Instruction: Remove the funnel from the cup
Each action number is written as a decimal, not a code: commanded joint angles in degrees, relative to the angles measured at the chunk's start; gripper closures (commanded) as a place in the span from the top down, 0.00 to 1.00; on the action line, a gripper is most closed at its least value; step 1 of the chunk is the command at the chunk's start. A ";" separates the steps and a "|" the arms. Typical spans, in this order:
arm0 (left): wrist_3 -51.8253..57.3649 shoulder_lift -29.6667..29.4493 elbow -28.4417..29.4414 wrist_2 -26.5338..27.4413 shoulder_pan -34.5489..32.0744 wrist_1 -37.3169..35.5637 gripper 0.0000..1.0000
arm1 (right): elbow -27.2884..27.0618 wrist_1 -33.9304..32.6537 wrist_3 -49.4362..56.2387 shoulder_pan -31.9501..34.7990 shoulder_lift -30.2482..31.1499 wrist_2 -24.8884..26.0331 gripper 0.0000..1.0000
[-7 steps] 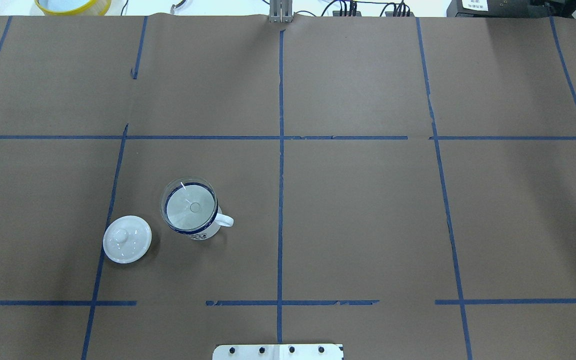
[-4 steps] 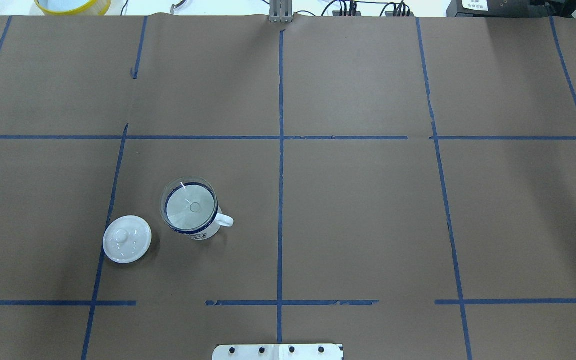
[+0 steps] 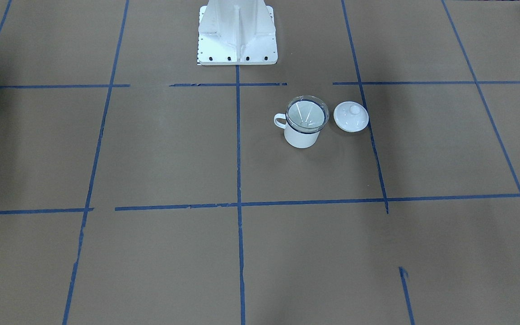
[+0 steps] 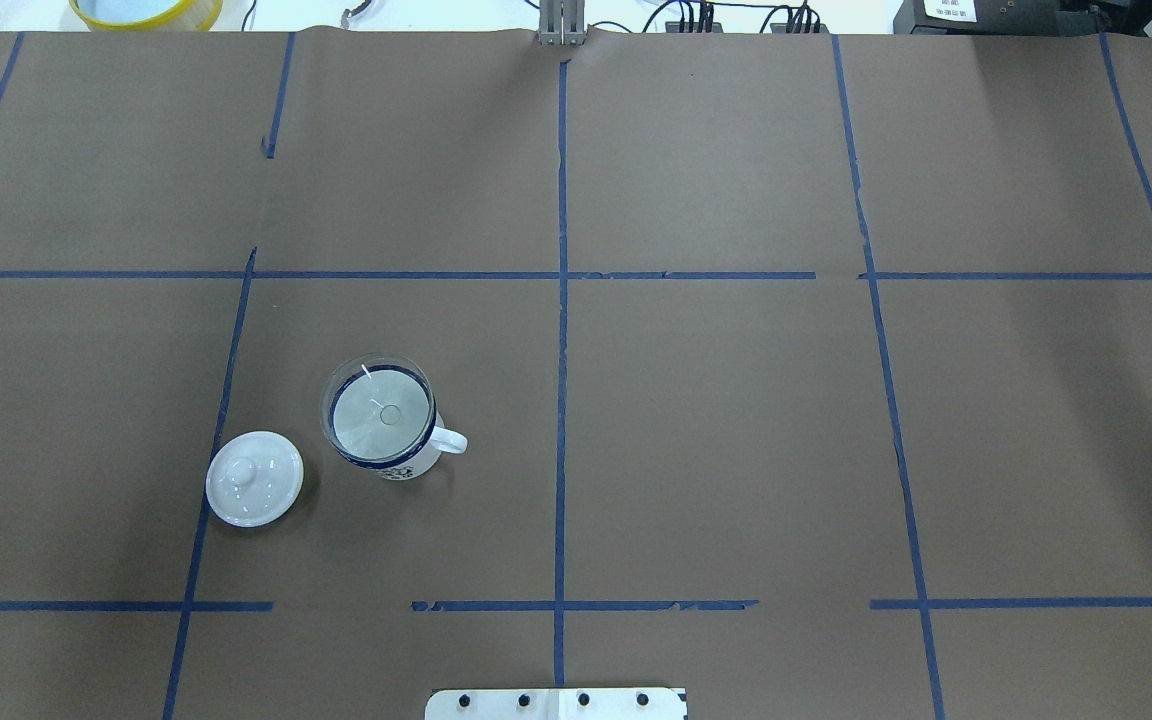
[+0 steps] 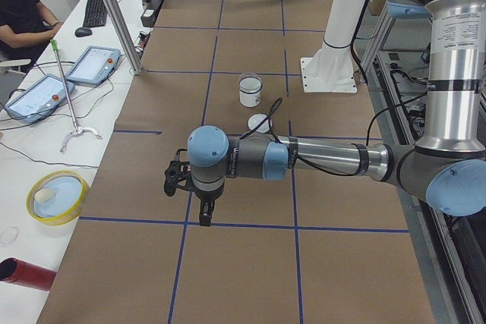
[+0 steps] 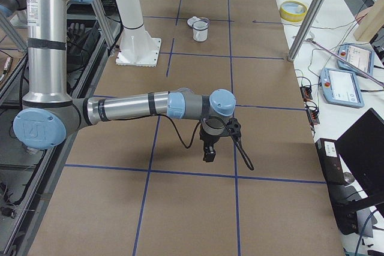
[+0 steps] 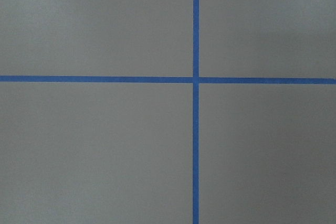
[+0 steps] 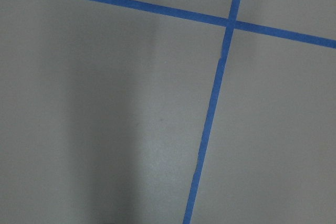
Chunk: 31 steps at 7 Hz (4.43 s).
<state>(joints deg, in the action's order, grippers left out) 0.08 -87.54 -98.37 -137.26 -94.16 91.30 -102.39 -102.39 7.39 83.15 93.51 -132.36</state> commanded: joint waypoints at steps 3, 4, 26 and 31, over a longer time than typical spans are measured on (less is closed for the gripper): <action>-46.44 -3.49 -9.00 0.91 20.19 12.23 1.00 | 0.00 0.00 0.08 0.00 0.00 0.00 1.00; -62.06 -8.13 -9.82 1.55 25.99 12.06 1.00 | 0.00 0.00 -0.01 0.00 0.00 0.00 1.00; -112.15 -42.61 -14.66 27.04 55.24 -20.88 0.00 | 0.00 0.00 -0.01 0.00 0.00 0.00 1.00; -110.80 -36.66 7.78 36.77 48.46 32.84 0.00 | 0.00 0.00 0.08 0.00 0.00 0.00 1.00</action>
<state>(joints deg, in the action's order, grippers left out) -108.84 -125.61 -98.67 -103.23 -45.04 107.95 -102.39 -102.39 7.41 83.14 93.52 -132.36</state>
